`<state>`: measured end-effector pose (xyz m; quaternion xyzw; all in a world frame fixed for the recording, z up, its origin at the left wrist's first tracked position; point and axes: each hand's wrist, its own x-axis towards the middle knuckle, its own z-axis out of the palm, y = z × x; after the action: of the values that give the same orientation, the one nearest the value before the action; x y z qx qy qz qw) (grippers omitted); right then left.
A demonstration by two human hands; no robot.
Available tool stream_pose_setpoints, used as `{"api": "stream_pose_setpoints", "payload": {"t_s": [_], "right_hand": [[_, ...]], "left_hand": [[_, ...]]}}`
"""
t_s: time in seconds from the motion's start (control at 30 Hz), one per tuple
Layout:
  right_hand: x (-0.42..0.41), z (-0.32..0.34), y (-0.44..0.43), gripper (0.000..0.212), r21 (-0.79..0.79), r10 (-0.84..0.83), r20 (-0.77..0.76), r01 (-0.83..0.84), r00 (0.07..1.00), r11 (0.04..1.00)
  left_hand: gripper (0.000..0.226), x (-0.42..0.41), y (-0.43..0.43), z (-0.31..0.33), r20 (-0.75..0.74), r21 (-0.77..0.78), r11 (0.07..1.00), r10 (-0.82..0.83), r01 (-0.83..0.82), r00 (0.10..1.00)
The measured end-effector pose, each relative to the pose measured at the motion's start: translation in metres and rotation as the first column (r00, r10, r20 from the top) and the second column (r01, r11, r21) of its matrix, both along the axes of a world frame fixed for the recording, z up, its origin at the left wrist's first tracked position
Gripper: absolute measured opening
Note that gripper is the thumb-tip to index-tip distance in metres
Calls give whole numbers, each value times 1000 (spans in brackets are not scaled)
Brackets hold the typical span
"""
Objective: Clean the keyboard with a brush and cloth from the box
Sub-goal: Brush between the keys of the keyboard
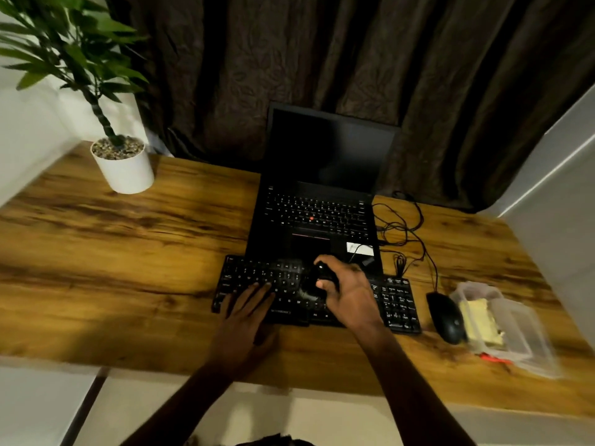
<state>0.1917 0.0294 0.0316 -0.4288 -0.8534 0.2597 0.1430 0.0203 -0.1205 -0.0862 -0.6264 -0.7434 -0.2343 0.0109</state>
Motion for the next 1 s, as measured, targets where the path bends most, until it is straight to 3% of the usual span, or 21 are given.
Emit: {"api": "stream_pose_setpoints", "payload": {"t_s": [0.27, 0.57, 0.8, 0.9, 1.0], "right_hand": [[9, 0, -2, 43, -25, 76, -18, -76, 997, 997], [47, -6, 35, 44, 42, 1, -22, 0, 1000, 999], [45, -13, 34, 42, -135, 92, -112, -107, 990, 985], [56, -8, 47, 42, -162, 21, -172, -49, 985, 986], [66, -5, 60, 45, -69, -38, -143, 28, 989, 997]], "left_hand": [[61, 46, 29, 4, -48, -20, 1000, 16, -17, 999], [62, 68, 38, -6, -65, -37, 998, 56, -59, 996], [62, 71, 37, -3, -54, -44, 999, 28, -30, 998], [63, 70, 36, -3, -59, -61, 997, 33, -37, 998], [64, 71, 35, -1, -67, -83, 995, 47, -52, 997]]}}
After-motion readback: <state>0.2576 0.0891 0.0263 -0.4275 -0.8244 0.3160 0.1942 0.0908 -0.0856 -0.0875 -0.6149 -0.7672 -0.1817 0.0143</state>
